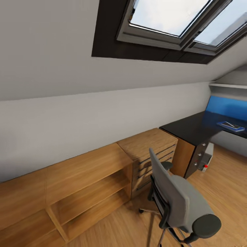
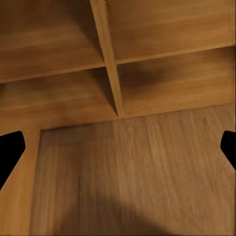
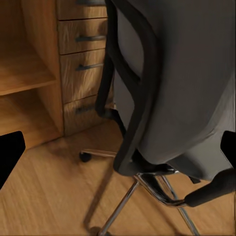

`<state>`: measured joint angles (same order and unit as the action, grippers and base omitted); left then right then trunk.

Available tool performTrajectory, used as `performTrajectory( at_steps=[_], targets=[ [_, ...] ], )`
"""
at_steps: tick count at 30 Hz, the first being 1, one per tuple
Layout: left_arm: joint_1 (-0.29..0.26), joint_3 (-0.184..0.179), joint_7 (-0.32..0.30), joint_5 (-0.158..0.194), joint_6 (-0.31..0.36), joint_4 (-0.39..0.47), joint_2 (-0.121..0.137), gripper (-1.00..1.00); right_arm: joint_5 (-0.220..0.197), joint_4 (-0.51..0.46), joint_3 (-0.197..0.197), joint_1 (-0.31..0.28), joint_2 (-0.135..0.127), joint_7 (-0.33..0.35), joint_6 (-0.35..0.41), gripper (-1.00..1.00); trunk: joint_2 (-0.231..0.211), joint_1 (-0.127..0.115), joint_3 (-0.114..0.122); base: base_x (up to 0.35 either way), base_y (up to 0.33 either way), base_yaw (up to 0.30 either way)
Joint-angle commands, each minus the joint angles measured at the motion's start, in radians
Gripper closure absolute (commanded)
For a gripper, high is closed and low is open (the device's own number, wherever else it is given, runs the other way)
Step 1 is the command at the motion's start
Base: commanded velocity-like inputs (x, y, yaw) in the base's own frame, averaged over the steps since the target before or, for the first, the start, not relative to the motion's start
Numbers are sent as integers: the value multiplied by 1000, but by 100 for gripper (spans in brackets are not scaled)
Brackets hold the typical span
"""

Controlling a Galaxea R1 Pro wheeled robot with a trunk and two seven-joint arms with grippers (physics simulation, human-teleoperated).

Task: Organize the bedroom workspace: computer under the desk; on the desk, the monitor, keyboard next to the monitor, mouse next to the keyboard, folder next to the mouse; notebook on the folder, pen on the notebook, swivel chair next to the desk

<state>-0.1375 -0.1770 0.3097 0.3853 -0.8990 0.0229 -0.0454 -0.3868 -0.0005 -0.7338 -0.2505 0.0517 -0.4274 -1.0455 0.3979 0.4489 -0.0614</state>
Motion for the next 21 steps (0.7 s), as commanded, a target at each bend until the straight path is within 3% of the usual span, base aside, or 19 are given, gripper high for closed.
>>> performTrajectory(
  at_steps=[1,10,21],
  targets=[
    [-1,-9,6,4,-2,0,0,-100,-4,1,-9,-1,0,-5,-2,-100,2,1,-2,264,0,-266],
    [-1,-9,5,4,-2,0,-1,-100,-4,1,-9,-1,0,-5,-2,-100,2,1,-2,273,0,-266],
    [-1,-9,5,4,-1,0,1,-100,-4,1,-9,-1,0,-5,-2,-100,2,1,-2,30,0,-266]
  ],
)
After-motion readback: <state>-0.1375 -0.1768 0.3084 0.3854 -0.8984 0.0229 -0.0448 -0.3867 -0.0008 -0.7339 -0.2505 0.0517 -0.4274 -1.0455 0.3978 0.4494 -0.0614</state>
